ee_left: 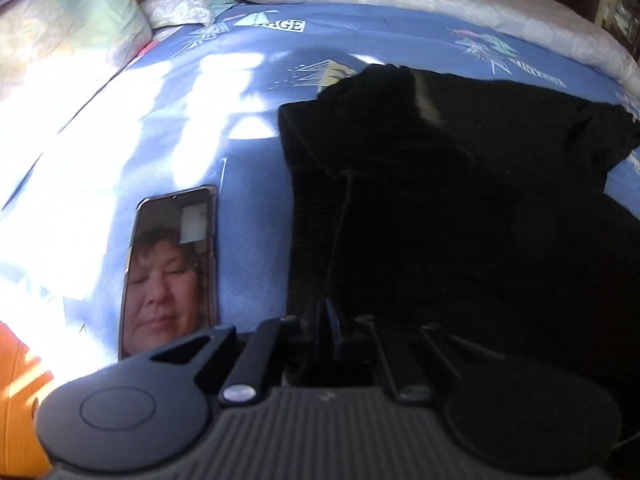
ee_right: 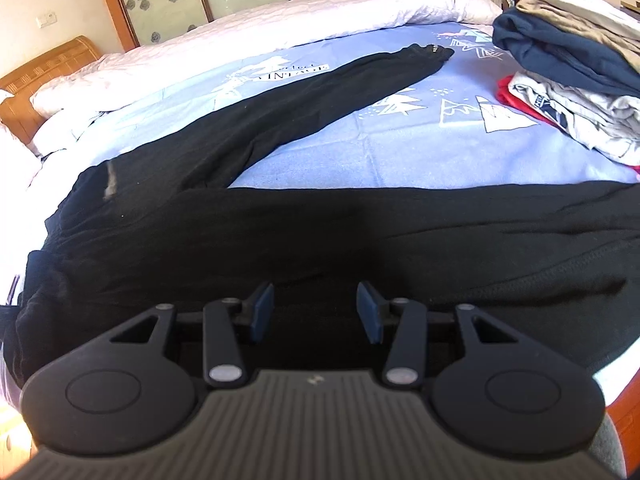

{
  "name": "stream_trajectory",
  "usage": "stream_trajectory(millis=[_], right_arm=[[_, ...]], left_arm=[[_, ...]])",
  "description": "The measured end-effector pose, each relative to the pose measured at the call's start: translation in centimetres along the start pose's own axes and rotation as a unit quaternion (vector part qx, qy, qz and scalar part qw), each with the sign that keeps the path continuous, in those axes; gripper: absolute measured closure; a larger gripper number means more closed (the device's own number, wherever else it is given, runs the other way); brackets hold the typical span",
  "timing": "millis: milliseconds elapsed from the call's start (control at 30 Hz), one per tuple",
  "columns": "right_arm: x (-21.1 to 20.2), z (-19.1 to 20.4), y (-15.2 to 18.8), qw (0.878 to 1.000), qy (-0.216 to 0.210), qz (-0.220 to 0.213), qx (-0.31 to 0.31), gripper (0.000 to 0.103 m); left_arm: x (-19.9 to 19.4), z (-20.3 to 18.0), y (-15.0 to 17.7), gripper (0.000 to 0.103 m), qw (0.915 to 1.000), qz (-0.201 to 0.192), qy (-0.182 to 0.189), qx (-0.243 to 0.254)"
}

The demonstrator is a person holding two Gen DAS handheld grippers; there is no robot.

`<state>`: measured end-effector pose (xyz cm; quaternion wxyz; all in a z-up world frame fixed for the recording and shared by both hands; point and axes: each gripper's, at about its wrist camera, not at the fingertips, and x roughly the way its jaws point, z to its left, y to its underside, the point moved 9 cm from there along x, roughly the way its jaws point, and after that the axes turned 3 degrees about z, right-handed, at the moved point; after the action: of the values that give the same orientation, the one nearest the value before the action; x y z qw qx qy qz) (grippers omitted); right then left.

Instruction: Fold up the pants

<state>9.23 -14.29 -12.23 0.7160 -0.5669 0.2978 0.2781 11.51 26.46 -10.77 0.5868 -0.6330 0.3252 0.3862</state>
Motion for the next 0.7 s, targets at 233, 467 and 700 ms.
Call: stream_trajectory(millis=[233,467,700], right_arm=[[0.3,1.3,0.2,1.0,-0.019,0.005,-0.021,0.054],[-1.5,0.8,-0.4,0.999,-0.02,-0.024,-0.029,0.054],[-3.5,-6.9,-1.4,0.996,0.025,-0.049,0.068,0.054]], left_arm=[[-1.5,5.0,1.5,0.1,0.9974,0.002,-0.034,-0.063],[-9.6,4.6,1.3,0.073,0.9853,-0.096,0.079,-0.117],[-5.5,-1.0,4.2,0.044,0.9899,-0.027,0.107,-0.089]])
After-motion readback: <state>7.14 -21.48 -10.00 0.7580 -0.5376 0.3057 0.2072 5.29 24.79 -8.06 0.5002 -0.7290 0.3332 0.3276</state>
